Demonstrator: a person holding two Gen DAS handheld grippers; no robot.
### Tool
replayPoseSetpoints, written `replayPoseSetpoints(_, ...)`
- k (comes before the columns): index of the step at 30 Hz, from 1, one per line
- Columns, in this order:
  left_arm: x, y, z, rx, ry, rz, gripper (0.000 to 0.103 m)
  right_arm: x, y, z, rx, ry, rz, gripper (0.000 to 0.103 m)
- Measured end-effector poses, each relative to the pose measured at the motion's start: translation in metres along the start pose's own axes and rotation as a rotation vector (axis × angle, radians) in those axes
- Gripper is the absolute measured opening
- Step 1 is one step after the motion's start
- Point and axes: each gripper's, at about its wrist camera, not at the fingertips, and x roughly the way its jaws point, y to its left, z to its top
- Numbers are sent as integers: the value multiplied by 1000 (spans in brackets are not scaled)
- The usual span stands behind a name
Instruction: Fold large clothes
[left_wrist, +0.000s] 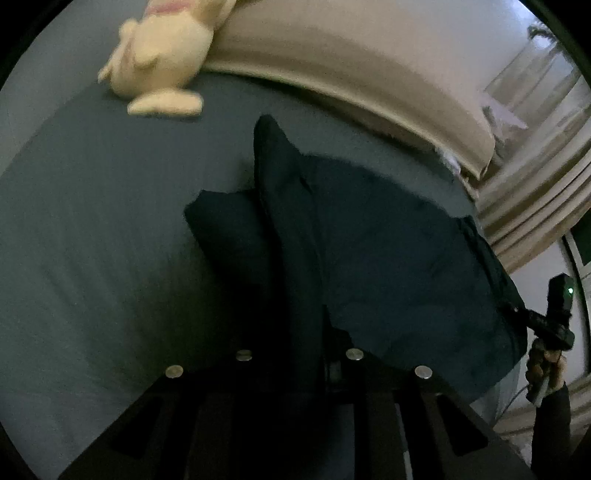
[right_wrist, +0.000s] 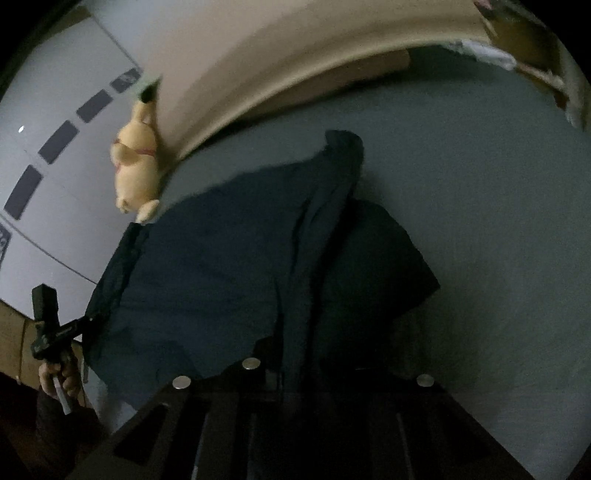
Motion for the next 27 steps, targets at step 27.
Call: replayPoseSetpoints(27, -139, -112, -17, 194, -300, -77, 16, -207, 63, -20, -158, -294, -45, 13)
